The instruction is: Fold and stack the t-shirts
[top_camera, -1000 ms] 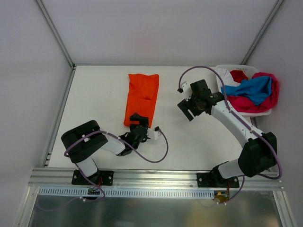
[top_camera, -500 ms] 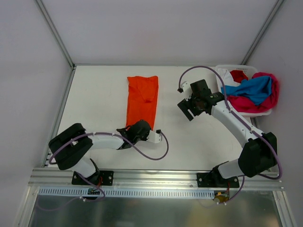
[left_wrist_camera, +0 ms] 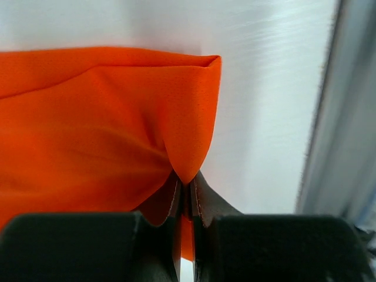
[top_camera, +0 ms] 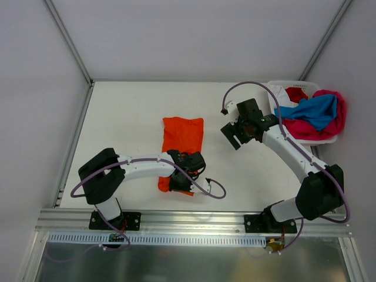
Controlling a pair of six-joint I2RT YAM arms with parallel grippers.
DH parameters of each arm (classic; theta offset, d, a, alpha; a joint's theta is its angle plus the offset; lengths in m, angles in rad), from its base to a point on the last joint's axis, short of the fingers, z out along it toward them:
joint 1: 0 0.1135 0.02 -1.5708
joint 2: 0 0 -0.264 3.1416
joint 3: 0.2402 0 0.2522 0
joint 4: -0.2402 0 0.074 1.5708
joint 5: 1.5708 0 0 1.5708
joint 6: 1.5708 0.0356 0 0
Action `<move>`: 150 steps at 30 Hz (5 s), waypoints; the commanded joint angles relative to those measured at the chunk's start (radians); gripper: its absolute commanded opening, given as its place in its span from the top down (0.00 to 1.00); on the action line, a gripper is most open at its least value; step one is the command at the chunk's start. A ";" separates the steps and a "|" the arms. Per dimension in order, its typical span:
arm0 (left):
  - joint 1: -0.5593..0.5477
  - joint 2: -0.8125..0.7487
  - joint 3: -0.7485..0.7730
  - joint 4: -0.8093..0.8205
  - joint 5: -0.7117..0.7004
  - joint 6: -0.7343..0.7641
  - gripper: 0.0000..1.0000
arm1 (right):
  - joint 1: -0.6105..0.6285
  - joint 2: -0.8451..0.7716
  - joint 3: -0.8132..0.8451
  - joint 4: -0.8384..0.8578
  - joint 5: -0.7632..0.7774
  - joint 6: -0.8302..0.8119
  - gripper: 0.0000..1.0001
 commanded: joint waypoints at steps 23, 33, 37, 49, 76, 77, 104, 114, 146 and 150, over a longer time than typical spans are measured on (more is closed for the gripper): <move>0.145 0.017 0.610 -0.426 -0.104 0.041 1.00 | -0.016 -0.046 0.011 0.019 0.026 -0.001 0.18; 0.187 -0.088 0.451 -0.042 -0.323 0.122 1.00 | -0.017 -0.046 0.008 0.021 0.037 0.002 0.18; 0.204 -0.103 0.433 0.064 -0.372 0.139 1.00 | -0.019 -0.049 0.006 0.021 0.040 0.003 0.18; 0.239 -0.060 0.530 0.169 -0.439 0.210 1.00 | -0.024 -0.045 0.008 0.032 0.099 0.010 0.18; 0.087 -0.013 0.867 -0.533 -0.086 0.011 1.00 | -0.037 -0.042 0.009 0.035 0.086 0.016 0.17; 0.078 -0.002 0.889 -0.555 -0.084 0.003 1.00 | -0.037 -0.043 0.009 0.033 0.086 0.016 0.18; 0.107 0.112 0.772 -0.430 0.017 -0.006 1.00 | -0.042 -0.077 0.000 0.033 0.070 0.020 0.17; 0.158 0.188 0.779 -0.324 0.002 0.023 1.00 | -0.045 -0.074 -0.003 0.035 0.070 0.017 0.17; 0.310 0.193 0.590 0.126 -0.221 0.038 0.01 | -0.044 -0.091 -0.022 0.039 0.061 0.010 0.17; 0.308 0.039 0.443 0.230 -0.184 0.067 0.01 | -0.042 -0.098 -0.023 0.042 0.066 0.008 0.17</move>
